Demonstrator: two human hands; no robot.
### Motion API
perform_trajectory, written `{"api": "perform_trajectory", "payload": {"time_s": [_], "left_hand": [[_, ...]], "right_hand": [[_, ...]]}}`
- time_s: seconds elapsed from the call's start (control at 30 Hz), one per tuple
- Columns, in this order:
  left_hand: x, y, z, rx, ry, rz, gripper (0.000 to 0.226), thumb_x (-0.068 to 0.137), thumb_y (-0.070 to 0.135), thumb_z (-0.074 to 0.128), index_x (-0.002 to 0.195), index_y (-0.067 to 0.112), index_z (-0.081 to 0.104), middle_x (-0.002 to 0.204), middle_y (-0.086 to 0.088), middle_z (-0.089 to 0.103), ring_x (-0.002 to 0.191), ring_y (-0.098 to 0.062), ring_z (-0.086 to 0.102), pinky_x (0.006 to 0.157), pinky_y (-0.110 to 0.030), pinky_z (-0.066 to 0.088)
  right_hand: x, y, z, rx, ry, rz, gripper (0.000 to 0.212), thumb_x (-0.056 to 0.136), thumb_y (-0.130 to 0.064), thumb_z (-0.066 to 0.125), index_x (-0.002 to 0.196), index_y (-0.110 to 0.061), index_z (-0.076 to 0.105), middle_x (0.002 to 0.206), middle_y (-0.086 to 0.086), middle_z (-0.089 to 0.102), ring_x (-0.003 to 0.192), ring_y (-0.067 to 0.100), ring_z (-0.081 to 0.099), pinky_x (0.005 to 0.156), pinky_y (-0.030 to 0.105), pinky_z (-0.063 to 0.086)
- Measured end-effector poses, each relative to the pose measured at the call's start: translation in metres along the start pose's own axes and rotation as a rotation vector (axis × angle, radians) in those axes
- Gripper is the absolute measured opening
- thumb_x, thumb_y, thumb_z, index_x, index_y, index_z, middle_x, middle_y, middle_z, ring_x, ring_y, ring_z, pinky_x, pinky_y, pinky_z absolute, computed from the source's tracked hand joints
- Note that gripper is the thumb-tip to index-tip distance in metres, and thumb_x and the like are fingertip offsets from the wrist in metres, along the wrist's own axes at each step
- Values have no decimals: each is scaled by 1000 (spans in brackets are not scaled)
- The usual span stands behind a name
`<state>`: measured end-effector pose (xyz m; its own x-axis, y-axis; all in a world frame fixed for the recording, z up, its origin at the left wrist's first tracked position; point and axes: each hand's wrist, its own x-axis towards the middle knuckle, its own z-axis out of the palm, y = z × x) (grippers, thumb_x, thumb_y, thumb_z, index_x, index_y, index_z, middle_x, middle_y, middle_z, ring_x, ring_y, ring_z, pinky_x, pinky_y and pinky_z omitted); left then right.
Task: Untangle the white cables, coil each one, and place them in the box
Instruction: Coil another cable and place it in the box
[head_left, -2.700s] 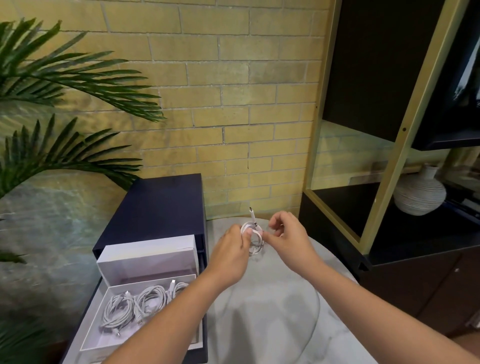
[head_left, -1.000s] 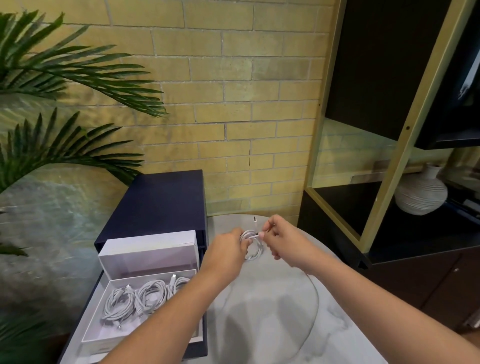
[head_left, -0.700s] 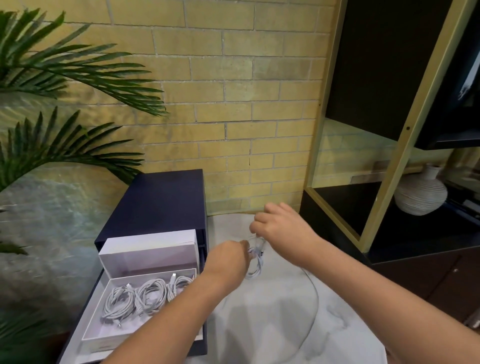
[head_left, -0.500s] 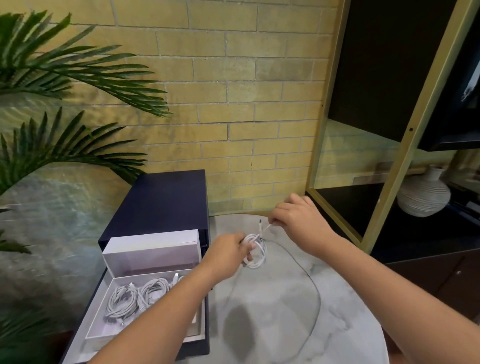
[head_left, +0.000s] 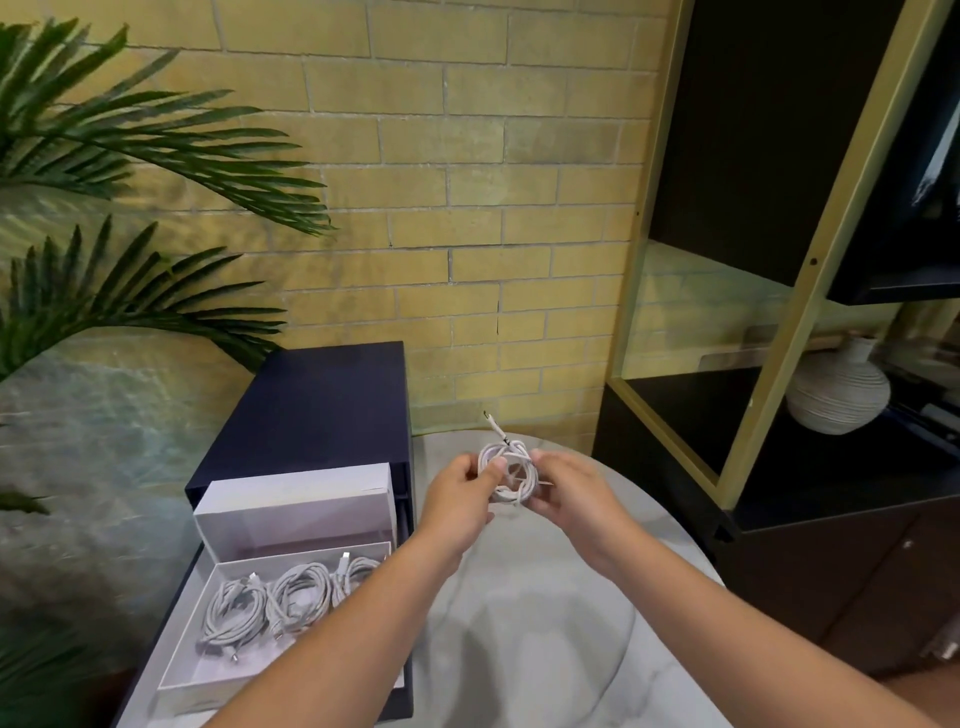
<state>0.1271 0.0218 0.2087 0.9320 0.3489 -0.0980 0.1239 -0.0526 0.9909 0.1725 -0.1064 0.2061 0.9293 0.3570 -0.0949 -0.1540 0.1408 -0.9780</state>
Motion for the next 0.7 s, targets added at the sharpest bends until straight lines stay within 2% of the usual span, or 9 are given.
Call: {"api": "perform_trajectory", "payload": {"time_s": [0.07,0.17,0.23,0.3,0.37,0.47,0.6,0.7], "left_hand": [[1,0,0,51,3,16,18,97,33,53,98,17,61,102,-1,66,93,-16,61,73,-30,52],[2,1,-1,120,6,17,18,96,35,53,102,20,60,101,-2,65,91,-18,63,73,-35,54],[3,2,-1,82,-39,-29,20,96,36,53,106,19,59,98,-2,67,82,-17,66,71,-33,54],[5,2,-1,13,-68,-59,21,96,32,54,107,15,60,93,-3,69,75,-16,66,74,-33,53],[7,2,-1,-24,-45,-48,21,96,27,57,105,10,63,93,-6,72,79,-17,68,78,-32,51],[7,0,-2,-48,-16,8,16,94,23,60,101,11,67,93,-5,73,85,-13,68,73,-24,48],[3,0,-4,-33,-24,103,14,93,15,61,102,9,70,87,-1,72,69,5,66,58,-6,44],[2,2,-6,-40,-53,124,14,90,15,65,102,11,71,86,1,72,71,6,64,63,-7,45]], "right_hand": [[-2,1,1,-80,-7,-52,21,91,-12,62,110,-3,60,100,16,68,89,22,66,86,35,53],[-3,-1,3,-118,25,-100,24,87,-2,64,109,-5,55,95,10,66,85,19,63,77,31,53],[-3,-1,4,-75,33,-113,22,87,2,62,105,-6,55,92,7,66,83,18,62,73,28,52],[-1,-2,4,-28,35,-114,22,86,4,62,103,-8,54,93,6,66,85,20,62,75,31,51],[-1,-2,4,-11,25,-113,22,86,4,62,103,-8,54,96,7,66,86,21,63,77,34,51],[1,-5,3,-47,7,-119,18,88,2,61,99,-10,56,93,6,66,81,17,65,73,30,54],[4,-8,-1,-202,1,-156,17,89,-2,61,105,-9,58,99,18,66,83,22,63,76,34,53],[4,-9,-4,-208,-26,-170,18,91,-5,59,108,-13,58,100,18,68,84,21,64,76,33,53]]}}
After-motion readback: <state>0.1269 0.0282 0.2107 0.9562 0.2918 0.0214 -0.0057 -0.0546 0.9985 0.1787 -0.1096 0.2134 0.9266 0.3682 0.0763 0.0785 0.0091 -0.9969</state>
